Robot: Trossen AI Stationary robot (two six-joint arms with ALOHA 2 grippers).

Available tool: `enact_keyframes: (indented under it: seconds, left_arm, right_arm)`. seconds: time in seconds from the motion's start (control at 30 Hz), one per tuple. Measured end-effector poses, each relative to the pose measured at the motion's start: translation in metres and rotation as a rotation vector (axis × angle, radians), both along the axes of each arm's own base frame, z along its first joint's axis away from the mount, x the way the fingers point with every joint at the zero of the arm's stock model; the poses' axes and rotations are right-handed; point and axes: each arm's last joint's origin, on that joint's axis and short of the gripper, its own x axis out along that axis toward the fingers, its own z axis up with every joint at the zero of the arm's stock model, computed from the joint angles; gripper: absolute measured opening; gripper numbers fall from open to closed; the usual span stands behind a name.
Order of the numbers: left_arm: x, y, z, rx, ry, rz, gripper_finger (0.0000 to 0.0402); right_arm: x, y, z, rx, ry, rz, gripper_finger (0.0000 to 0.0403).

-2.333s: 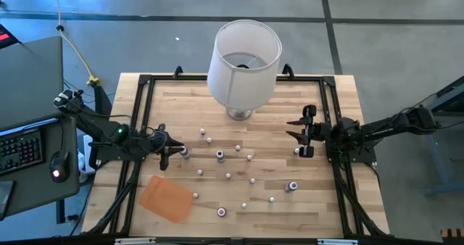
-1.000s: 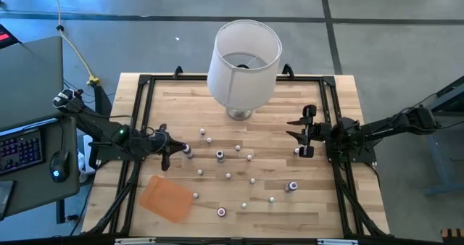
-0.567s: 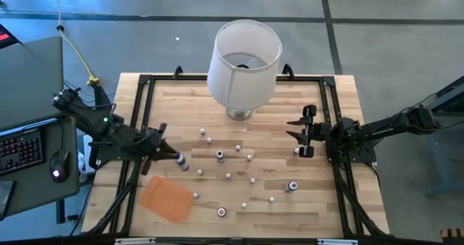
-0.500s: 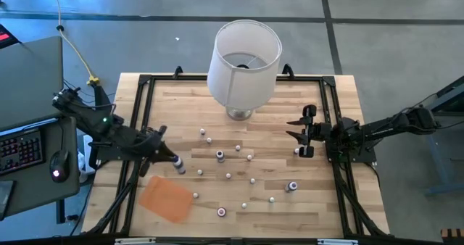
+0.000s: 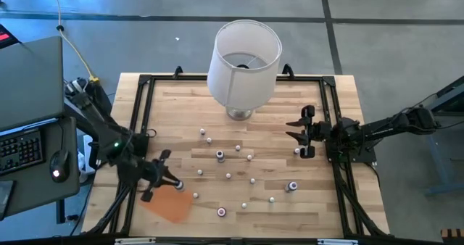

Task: Pick & Place food coloring
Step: Put the big blue food coloring bottle into the orange bin

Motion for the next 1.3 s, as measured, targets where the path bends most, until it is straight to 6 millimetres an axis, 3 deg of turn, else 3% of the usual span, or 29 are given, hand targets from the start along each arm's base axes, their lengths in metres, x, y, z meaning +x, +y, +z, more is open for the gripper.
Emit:
enact_keyframes:
  seconds: [0.33,0.5,0.6,0.7,1.1,1.3]
  left_arm:
    - [-0.038,-0.02,0.003,-0.115,-0.061,0.072,0.0021]
    - [-0.051,-0.016,-0.014,-0.124,0.083,0.154,0.0021]
    - [-0.054,-0.008,-0.028,-0.151,0.225,0.288,0.0021]
    - [-0.055,-0.003,-0.037,-0.094,0.251,0.375,0.0021]
    - [-0.054,-0.009,-0.049,-0.074,0.272,0.47,0.0021]
    - [-0.054,-0.003,-0.049,0.041,0.202,0.458,0.0021]
  right_arm:
    - [0.0,0.0,0.0,0.035,0.003,0.013,0.0138]
    - [0.0,0.0,0.0,0.033,0.004,0.012,0.0138]
    - [0.0,0.0,-0.001,0.032,0.007,0.012,0.0138]
    - [0.0,0.0,-0.001,0.031,0.011,0.012,0.0138]
    - [0.001,0.0,-0.002,0.031,0.019,0.01,0.0138]
    - [0.001,0.0,-0.002,0.031,0.018,0.009,0.0138]
